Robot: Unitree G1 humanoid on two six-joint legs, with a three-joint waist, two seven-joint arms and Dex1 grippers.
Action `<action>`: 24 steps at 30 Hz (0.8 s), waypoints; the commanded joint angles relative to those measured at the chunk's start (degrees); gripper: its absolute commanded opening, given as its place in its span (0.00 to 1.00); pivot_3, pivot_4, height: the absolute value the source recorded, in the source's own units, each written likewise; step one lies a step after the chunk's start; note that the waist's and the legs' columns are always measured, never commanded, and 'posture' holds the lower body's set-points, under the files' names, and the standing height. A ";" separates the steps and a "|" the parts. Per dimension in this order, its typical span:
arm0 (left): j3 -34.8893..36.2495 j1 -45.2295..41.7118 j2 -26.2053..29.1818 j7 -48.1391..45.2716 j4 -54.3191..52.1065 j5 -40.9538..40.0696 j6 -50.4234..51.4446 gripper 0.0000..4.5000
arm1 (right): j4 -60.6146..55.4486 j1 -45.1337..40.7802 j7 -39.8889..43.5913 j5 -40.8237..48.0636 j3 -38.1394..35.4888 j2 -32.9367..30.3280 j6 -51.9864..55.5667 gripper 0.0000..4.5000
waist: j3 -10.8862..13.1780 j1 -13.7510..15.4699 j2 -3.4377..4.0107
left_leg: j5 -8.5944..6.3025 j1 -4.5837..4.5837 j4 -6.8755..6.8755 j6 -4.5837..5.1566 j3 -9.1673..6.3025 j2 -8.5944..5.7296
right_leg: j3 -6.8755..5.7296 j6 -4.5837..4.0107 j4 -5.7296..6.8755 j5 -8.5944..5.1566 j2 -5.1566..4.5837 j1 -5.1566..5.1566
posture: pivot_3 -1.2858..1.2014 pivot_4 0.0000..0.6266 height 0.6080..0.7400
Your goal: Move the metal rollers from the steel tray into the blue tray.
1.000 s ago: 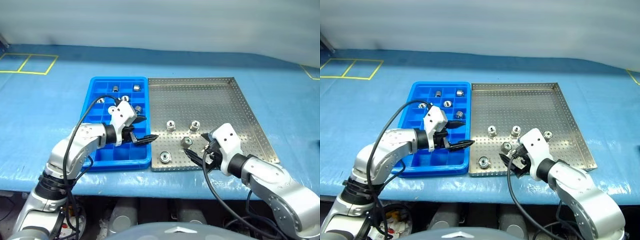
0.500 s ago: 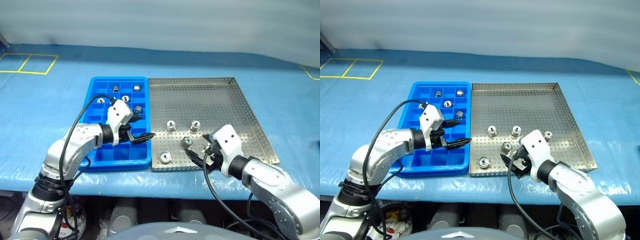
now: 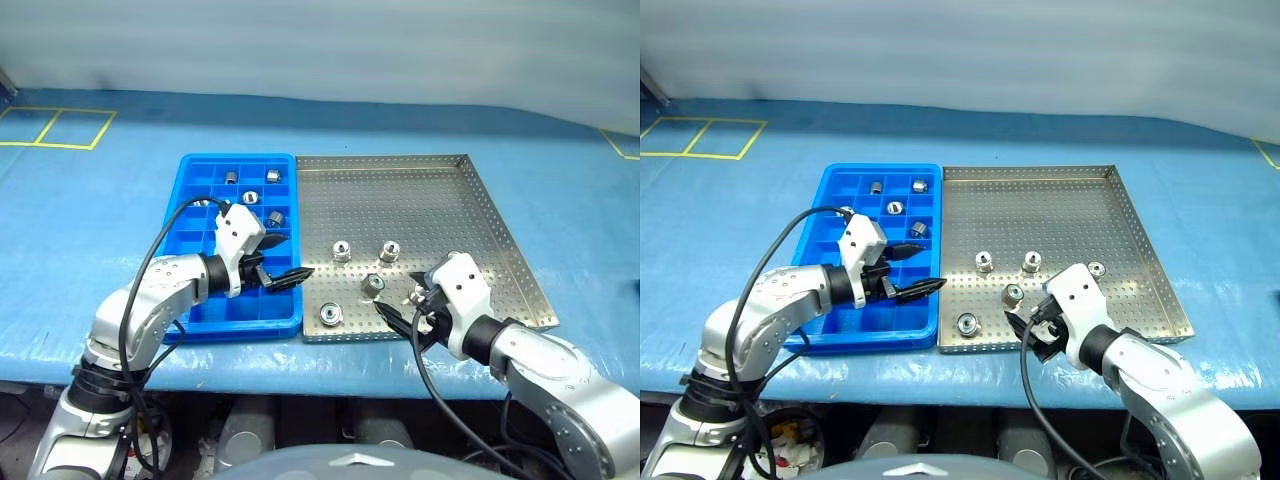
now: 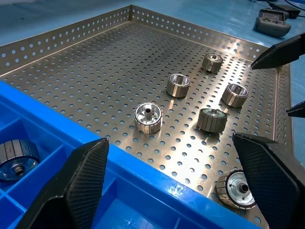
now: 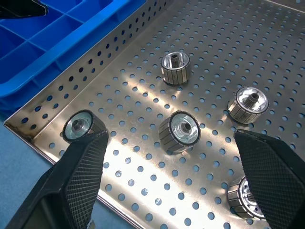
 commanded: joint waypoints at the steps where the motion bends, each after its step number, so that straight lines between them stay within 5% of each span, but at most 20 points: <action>1: -0.03 -2.17 0.71 -1.50 -0.46 0.16 -1.61 1.00 | -2.53 -0.07 -1.08 0.40 -1.89 0.60 -1.25 0.99 | 0.00 -0.04 0.00 | 0.00 0.00 0.00 0.00 0.00 0.00 | 0.00 0.00 0.00 0.00 0.00 0.00 | 0.56 0.24 1.00; 13: -8.86 -20.70 0.62 -8.55 13.18 5.86 -2.07 1.00 | -2.97 0.27 -4.84 0.11 -2.42 3.74 -1.11 0.99 | 0.00 0.06 -0.01 | 0.00 -0.04 0.04 0.00 -0.06 -0.35 | -0.03 0.00 0.00 0.00 0.04 0.02 | 0.55 0.24 1.00; 24: -17.20 -36.31 -14.36 -11.31 47.50 18.07 -15.98 1.00 | -2.91 1.39 -9.62 -3.05 4.97 6.83 -3.55 0.99 | 0.00 -1.07 -0.02 | -0.01 -0.08 0.08 0.05 0.01 -0.42 | 0.02 0.03 0.01 0.01 0.04 0.01 | 0.53 0.24 1.00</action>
